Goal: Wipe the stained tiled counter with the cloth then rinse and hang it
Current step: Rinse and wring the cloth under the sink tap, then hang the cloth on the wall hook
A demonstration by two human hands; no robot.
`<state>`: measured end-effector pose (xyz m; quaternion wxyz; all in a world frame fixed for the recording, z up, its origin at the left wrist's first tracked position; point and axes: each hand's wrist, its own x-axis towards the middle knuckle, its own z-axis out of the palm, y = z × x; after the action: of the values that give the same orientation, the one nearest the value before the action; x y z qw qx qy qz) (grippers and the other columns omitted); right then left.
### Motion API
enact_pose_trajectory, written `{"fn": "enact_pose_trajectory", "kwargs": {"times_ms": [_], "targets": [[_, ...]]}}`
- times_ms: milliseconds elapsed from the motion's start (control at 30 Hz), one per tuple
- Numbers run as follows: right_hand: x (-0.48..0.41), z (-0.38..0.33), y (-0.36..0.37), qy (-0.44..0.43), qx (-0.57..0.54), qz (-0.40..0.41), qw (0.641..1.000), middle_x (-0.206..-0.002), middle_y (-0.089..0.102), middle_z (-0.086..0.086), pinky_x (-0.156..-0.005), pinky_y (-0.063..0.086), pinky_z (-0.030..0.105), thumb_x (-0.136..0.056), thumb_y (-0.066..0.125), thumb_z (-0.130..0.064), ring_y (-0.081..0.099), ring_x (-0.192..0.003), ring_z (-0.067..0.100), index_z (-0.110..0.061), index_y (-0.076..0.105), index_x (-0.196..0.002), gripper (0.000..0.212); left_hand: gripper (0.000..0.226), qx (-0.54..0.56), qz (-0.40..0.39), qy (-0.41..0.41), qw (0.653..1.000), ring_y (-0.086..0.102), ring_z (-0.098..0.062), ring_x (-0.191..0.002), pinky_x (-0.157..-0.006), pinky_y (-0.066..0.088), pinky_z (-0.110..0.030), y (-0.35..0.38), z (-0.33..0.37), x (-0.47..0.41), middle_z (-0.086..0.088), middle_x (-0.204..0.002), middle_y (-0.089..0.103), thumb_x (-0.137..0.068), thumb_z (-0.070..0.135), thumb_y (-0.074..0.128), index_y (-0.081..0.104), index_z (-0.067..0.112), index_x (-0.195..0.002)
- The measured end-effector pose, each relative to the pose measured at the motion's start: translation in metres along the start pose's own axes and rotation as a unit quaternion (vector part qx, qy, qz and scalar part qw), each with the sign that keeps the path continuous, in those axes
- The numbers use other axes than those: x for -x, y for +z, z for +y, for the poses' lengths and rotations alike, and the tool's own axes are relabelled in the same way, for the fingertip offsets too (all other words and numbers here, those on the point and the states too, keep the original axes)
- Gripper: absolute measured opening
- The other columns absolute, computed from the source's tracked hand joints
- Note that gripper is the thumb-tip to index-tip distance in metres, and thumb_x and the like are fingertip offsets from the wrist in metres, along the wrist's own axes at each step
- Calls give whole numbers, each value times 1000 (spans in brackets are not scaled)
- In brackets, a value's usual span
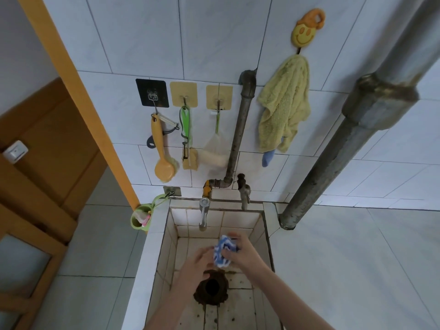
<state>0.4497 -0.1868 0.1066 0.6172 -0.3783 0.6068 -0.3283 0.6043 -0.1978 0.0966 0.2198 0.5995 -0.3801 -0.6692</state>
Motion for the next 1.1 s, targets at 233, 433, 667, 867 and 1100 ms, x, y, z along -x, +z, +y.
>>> {"fn": "enact_pose_trajectory", "kwargs": {"times_ms": [233, 433, 667, 867, 1100], "targets": [[12, -15, -3, -65, 36, 66, 995, -93, 73, 0, -80, 56, 26, -85, 66, -17, 70, -84, 12, -18, 66, -99, 14, 27, 22, -22, 74, 997, 68, -27, -87, -74, 57, -35, -2, 18, 5, -16, -100, 67, -79, 18, 68, 61, 6, -102], [24, -19, -12, -63, 14, 114, 991, -88, 72, 1, -73, 59, 30, -85, 67, -16, 70, -82, 15, -16, 66, -90, 5, 21, 12, -1, 104, 995, 64, -29, -93, -61, 57, -26, 7, 30, 7, -15, -109, 60, -87, 12, 58, 55, 5, -106], [30, -22, -12, -69, -15, 134, 989, -73, 70, -2, -65, 50, 16, -85, 67, -22, 66, -70, 10, -12, 70, -82, 10, 21, -60, -19, 111, 992, 65, -28, -89, -80, 55, -42, 14, 37, 17, -16, -100, 65, -81, 23, 67, 62, 11, -97], [33, -26, -16, -93, 83, 78, 989, -91, 72, 6, -77, 57, 27, -84, 69, -28, 70, -84, 21, -15, 64, -93, 16, 20, -98, 10, 174, 980, 64, -16, -83, -69, 52, -24, 1, 41, 15, -11, -99, 66, -88, 28, 56, 58, 12, -100], [37, -30, -32, -101, 107, -10, 989, -108, 61, 12, -83, 56, 33, -76, 73, -6, 66, -95, 27, -23, 39, -119, 58, 22, -28, -49, 177, 983, 63, -19, -89, -57, 54, -19, -7, 59, 17, -5, -107, 59, -90, 2, 50, 61, 16, -104]]}}
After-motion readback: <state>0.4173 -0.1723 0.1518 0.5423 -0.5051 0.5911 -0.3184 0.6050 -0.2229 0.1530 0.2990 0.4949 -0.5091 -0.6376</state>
